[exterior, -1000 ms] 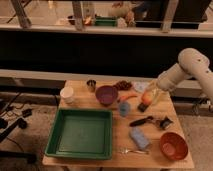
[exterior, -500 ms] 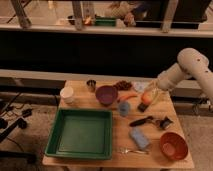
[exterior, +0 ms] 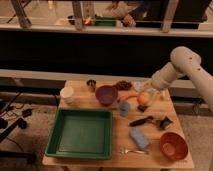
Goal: Place apple in tray
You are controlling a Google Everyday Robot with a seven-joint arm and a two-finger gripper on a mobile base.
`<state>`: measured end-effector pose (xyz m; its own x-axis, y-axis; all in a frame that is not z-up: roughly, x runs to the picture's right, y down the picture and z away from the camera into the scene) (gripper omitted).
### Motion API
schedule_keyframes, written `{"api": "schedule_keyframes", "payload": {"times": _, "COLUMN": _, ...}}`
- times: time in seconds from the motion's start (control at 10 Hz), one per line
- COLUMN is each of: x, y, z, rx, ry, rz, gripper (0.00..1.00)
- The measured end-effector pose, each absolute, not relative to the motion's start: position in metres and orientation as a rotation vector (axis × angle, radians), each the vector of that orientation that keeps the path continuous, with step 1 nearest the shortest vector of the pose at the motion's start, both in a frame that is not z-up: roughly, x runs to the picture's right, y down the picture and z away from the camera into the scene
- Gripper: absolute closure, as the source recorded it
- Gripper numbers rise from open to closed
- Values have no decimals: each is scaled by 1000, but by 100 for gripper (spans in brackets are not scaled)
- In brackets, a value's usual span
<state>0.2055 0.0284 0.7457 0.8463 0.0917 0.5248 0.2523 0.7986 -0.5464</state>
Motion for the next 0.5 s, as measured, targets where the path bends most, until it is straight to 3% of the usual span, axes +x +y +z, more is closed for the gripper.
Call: {"api": "schedule_keyframes", "payload": {"times": 0.5, "x": 125, "y": 47, "z": 742, "rx": -716, "ry": -677, "rz": -391, "gripper": 98}}
